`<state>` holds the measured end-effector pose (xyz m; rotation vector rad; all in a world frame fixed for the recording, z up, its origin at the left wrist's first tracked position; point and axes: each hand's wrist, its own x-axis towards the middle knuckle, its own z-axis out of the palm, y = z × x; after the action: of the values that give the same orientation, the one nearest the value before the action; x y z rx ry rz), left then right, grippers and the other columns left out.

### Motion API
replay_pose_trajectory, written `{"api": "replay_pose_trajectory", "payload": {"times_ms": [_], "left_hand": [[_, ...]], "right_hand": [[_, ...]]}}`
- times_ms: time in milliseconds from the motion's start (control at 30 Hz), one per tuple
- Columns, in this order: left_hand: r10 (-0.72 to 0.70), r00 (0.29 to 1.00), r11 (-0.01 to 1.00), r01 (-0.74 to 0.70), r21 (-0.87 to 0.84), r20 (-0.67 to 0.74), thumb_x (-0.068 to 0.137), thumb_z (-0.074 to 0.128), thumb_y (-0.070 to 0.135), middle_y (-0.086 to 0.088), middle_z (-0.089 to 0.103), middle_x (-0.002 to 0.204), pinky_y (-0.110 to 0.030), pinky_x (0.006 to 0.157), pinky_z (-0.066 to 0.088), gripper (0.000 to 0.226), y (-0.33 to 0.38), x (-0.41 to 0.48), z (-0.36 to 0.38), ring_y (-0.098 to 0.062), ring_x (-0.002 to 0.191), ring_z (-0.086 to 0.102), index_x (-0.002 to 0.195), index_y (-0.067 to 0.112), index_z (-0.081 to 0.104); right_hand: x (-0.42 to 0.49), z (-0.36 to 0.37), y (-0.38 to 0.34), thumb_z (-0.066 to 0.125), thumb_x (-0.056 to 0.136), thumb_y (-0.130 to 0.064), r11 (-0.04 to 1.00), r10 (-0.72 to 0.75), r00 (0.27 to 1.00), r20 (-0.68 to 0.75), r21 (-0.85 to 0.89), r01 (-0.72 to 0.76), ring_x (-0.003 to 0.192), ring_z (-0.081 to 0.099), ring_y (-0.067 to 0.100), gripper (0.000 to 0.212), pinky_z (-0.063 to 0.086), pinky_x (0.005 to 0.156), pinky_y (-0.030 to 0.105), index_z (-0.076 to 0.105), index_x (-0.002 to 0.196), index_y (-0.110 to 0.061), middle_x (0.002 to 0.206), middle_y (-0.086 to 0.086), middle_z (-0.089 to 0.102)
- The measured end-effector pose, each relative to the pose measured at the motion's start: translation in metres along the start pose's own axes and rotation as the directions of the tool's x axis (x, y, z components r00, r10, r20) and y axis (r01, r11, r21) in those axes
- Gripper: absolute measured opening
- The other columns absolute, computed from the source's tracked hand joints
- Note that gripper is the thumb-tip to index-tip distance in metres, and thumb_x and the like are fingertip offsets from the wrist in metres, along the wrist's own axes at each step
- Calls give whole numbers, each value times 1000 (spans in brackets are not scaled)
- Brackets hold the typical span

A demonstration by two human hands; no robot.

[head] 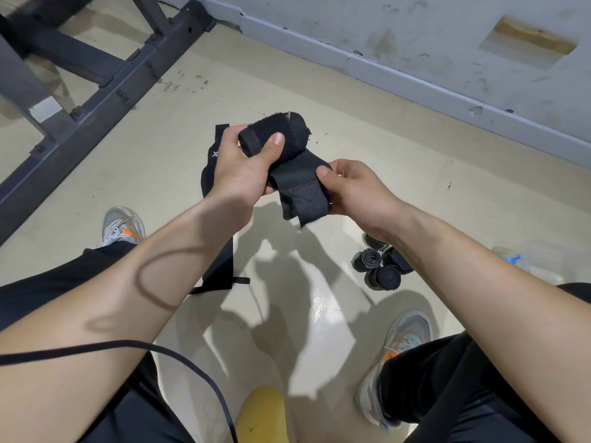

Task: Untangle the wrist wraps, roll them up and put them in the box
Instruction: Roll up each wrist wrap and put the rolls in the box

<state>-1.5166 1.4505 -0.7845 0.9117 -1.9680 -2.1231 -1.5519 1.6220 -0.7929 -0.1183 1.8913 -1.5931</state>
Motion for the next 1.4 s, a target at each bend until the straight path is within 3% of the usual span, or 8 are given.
{"api": "replay_pose_trajectory", "payload": {"times_ms": [133,400,533,633,800,1033,1167,1400], "left_hand": [[44,999,999,-44,15,12,97,72,26,-1,67,114,-30,66,58,39,-2,0,0,-22,100,71,128,22,49],[97,994,994,-99,39,51,92,76,17,3,64,107,-53,89,61,36,-8,1,-3,-24,106,69,118,30,53],[99,991,994,-102,30,90,93,76,13,1,65,111,-46,87,63,39,-10,1,-4,-18,102,70,122,26,55],[96,978,995,-100,16,186,94,73,10,-4,66,113,-40,83,63,39,-7,0,-5,-16,98,69,125,24,54],[103,928,991,-128,47,359,95,72,7,4,66,108,-31,75,60,35,-3,-8,-5,-6,93,68,120,26,57],[114,906,978,-175,114,406,88,77,2,2,63,113,-40,81,63,44,-5,-16,0,-7,99,63,117,29,59],[8,927,997,-38,71,376,87,80,6,-5,63,123,-38,82,63,49,-2,-18,2,-16,108,69,127,27,60],[-280,861,941,334,-57,425,102,63,36,-13,76,117,-44,95,60,40,4,-16,3,-28,105,75,127,6,67]], "right_hand": [[1,-1,-1,56,105,-17,999,12,999,-46,34,-10,66,68,19,8,56,66,35,57,102,-10,81,7,70],[-1,-6,-7,70,96,-18,996,78,996,-54,57,-75,61,66,18,23,54,56,28,66,110,0,79,10,74],[-3,-13,-9,74,92,-26,978,132,991,1,-163,-130,65,62,18,18,53,63,29,67,92,-10,78,3,69],[-4,-20,-11,77,83,-39,933,149,988,-36,-327,-153,84,61,15,34,50,76,33,62,105,-18,94,-2,66],[-4,-28,-24,57,78,-74,990,124,992,-5,-67,-124,92,66,20,54,51,91,40,68,108,-30,101,-1,70],[-8,-12,-18,47,101,-58,990,120,992,43,65,-123,106,66,34,62,44,108,63,64,127,-4,120,24,70],[-9,-11,-16,48,104,-46,985,99,995,24,142,-101,115,64,48,54,41,107,69,60,129,1,117,24,70],[-6,-10,-9,54,101,-42,997,38,999,38,68,-40,106,67,34,49,48,105,60,56,135,-7,125,22,68]]}}
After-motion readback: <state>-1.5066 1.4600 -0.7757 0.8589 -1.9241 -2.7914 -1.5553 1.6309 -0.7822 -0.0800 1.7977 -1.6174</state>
